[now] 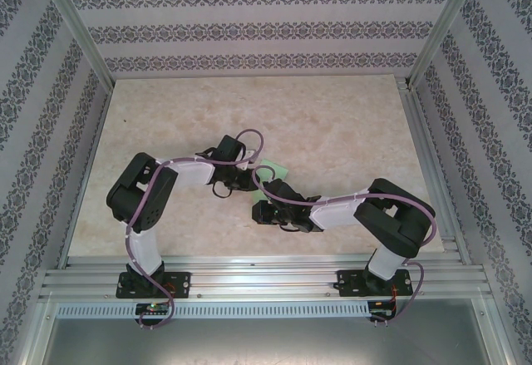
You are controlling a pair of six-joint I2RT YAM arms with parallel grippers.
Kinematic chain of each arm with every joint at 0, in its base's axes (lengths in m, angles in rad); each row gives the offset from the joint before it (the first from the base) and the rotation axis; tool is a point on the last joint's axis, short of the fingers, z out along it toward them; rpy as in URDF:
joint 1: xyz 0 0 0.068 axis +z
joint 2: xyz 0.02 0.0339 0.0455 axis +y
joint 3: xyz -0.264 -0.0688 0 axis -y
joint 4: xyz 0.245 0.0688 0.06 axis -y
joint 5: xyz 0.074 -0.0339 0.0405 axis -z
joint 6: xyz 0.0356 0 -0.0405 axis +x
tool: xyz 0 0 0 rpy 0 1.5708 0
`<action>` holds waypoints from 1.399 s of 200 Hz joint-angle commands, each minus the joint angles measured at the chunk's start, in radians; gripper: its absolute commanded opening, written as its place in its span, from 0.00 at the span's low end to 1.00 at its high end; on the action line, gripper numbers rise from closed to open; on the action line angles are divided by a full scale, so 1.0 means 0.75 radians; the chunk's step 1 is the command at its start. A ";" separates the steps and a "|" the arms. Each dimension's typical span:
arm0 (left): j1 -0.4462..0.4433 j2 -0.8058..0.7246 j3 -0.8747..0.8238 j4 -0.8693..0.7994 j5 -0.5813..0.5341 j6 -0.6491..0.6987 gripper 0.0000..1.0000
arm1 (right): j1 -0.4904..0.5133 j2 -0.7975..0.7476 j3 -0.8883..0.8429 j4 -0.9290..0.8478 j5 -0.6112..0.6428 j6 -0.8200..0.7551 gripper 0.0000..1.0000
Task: Fold a paper plane with a square sheet of paper (fold left side to right side)
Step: Third fold the triangle at the center of the table.
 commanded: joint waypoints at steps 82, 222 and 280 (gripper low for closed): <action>0.156 0.088 0.209 -0.074 -0.156 0.125 0.14 | 0.037 0.042 -0.084 -0.227 -0.053 0.033 0.13; 0.033 -0.167 -0.151 0.218 0.208 -0.017 0.09 | 0.028 0.042 -0.079 -0.217 -0.051 0.032 0.13; 0.022 -0.009 -0.084 0.209 0.143 0.013 0.08 | 0.027 0.018 -0.066 -0.220 -0.052 0.026 0.13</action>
